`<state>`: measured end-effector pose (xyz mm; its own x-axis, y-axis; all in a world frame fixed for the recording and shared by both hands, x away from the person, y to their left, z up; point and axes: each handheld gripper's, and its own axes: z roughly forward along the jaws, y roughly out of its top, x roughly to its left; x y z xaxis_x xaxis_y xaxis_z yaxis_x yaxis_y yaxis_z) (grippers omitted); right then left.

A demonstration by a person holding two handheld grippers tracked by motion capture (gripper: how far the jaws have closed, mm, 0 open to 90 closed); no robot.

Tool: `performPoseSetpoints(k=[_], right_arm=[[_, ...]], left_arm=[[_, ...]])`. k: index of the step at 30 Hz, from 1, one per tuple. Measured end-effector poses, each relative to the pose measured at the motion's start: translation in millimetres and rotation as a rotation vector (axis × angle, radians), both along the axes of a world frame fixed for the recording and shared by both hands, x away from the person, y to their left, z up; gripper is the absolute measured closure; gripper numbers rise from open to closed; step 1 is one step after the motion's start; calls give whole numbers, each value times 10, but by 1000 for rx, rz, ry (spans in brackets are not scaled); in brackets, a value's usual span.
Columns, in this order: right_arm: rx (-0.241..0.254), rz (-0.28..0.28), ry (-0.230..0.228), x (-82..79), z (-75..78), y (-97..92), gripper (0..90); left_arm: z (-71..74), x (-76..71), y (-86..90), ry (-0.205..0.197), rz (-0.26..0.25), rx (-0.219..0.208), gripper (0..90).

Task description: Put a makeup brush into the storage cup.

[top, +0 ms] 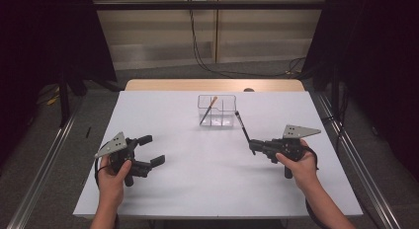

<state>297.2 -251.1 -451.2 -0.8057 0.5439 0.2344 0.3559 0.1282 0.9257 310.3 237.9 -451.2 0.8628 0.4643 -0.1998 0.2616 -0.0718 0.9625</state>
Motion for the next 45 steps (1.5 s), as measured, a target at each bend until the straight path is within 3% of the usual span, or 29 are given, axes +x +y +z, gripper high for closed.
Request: performPoseSetpoints(k=[16, 31, 45], right_arm=[[-10, 18, -9, -11, 7, 115, 851], [11, 40, -18, 12, 21, 245, 851], [34, 51, -24, 12, 28, 311, 851]], left_arm=[[11, 33, -57, 4, -12, 5, 25], [-13, 52, -76, 17, -19, 7, 25], [-30, 86, -207, 35, -49, -5, 24]])
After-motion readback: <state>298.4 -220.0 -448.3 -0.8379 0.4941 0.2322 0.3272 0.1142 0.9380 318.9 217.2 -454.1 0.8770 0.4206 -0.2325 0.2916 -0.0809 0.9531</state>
